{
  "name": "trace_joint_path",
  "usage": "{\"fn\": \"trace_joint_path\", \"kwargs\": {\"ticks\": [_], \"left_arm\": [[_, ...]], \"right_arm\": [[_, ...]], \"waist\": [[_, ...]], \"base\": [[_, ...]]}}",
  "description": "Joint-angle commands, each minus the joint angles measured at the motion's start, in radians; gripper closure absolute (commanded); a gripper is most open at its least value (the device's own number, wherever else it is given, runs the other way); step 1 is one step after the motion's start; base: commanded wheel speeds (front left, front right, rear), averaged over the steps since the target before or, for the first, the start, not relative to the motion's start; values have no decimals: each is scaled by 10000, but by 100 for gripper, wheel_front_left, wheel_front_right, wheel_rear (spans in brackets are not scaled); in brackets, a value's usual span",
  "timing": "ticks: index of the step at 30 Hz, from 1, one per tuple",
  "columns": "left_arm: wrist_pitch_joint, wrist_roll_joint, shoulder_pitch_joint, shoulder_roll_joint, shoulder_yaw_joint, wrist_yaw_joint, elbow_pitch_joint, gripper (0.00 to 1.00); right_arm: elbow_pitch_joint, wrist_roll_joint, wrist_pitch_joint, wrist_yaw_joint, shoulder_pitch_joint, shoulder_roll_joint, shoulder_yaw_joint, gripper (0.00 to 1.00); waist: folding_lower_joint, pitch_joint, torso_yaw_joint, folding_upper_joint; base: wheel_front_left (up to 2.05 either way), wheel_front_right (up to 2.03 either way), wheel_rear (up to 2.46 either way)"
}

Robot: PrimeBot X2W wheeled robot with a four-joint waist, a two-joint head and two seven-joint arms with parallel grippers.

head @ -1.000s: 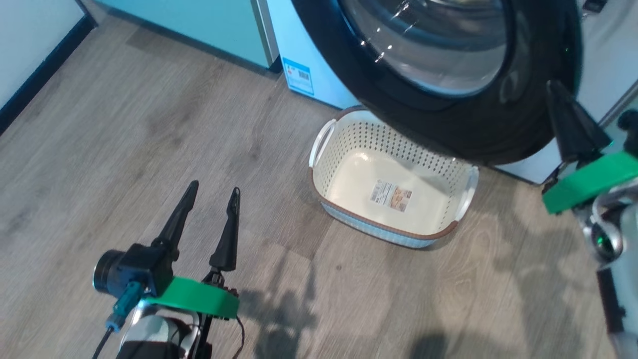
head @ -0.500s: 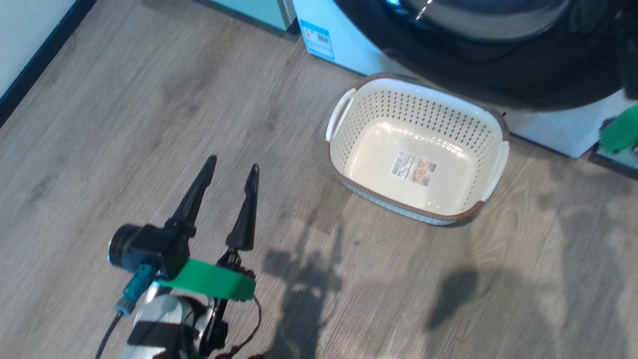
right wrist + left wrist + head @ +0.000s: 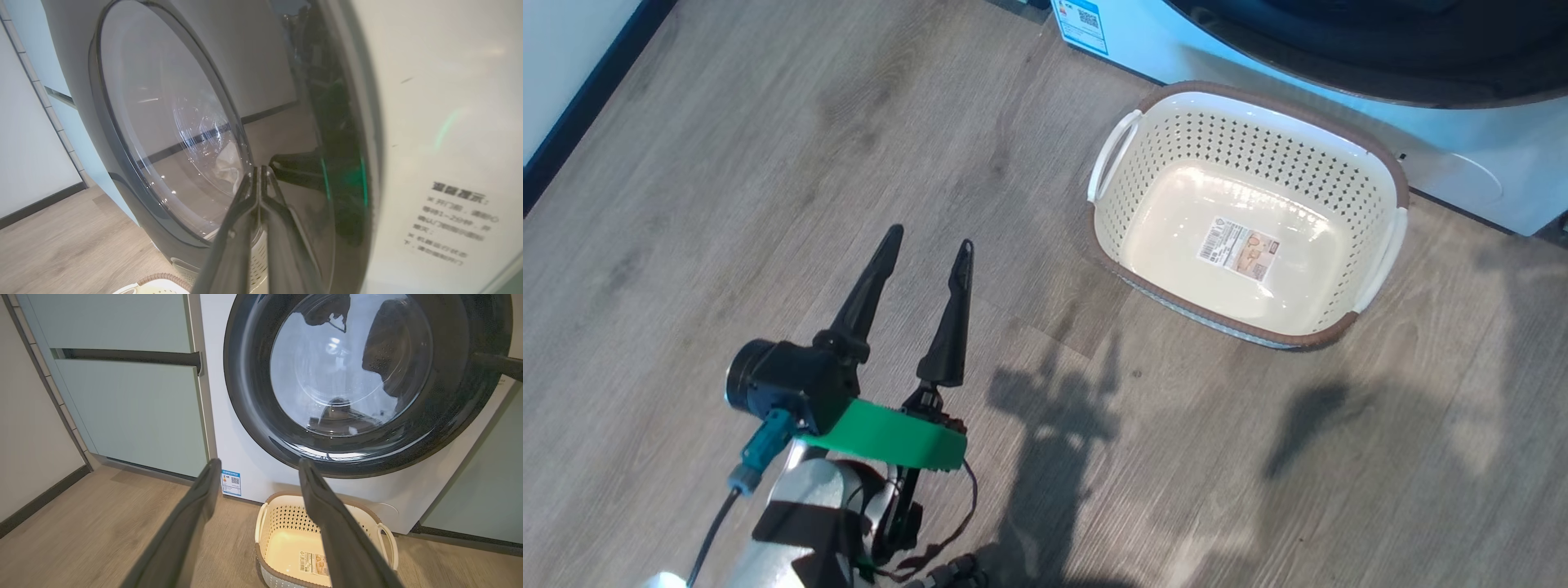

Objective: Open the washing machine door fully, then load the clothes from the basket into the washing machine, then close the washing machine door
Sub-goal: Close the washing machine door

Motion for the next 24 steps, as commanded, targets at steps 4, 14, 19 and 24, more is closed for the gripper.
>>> {"fn": "trace_joint_path", "kwargs": {"ticks": [4, 14, 19, 24], "left_arm": [[-53, -63, -206, 106, 240, 122, -245, 0], [-53, 94, -186, 105, 331, 160, -152, 0], [-53, 252, -122, 105, 493, 119, -116, 0], [-53, 491, -33, 105, 711, -25, -87, 0]], "right_arm": [[51, -77, -316, -32, -347, 41, 104, 100], [191, 331, -605, -32, 182, 360, 903, 100], [-419, 707, -798, -32, 915, 541, 1488, 100], [-1445, 1044, -900, -32, 2060, 686, 1791, 100]], "waist": [[-1, -46, -2, 0], [-1, -197, -206, 0], [-1, -383, -516, 0], [-1, -714, -1006, 0]], "base": [[0, 0, 0], [0, 0, 0], [0, 0, 0], [0, 0, 0]]}}
